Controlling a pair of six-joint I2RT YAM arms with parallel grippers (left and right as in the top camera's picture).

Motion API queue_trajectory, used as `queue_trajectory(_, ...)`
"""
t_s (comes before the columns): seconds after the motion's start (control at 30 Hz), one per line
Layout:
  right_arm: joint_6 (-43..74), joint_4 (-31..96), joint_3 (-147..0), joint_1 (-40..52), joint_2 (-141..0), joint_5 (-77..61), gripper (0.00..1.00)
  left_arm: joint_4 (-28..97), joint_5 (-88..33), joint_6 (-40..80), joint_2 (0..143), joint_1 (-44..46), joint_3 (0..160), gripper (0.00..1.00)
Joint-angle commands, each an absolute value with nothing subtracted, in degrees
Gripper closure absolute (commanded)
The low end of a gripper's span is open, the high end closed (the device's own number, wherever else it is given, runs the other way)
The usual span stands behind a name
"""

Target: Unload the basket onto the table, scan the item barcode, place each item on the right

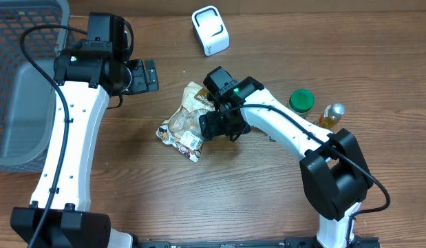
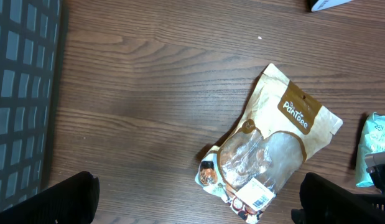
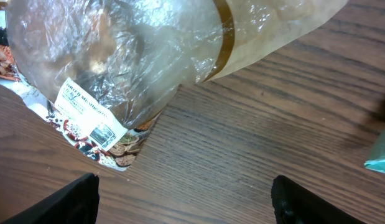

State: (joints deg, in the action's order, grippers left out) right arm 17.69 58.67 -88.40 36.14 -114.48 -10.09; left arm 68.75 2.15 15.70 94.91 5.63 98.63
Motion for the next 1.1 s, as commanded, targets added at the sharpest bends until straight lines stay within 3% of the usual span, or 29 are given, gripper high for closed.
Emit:
queue_trajectory(0.0, 17.1, 58.5, -89.3, 35.9, -113.2, -7.7, 0.14, 68.7, 1.9, 15.2, 95.4, 6.0, 98.6, 0.0)
queue_trajectory(0.4, 17.1, 55.5, -89.3, 35.9, -113.2, -6.0, 0.09, 68.7, 1.9, 15.2, 95.4, 6.0, 98.6, 0.01)
queue_trajectory(1.07, 17.1, 53.3, -89.3, 35.9, -113.2, -6.0, 0.09, 68.7, 1.9, 15.2, 95.4, 6.0, 98.6, 0.0)
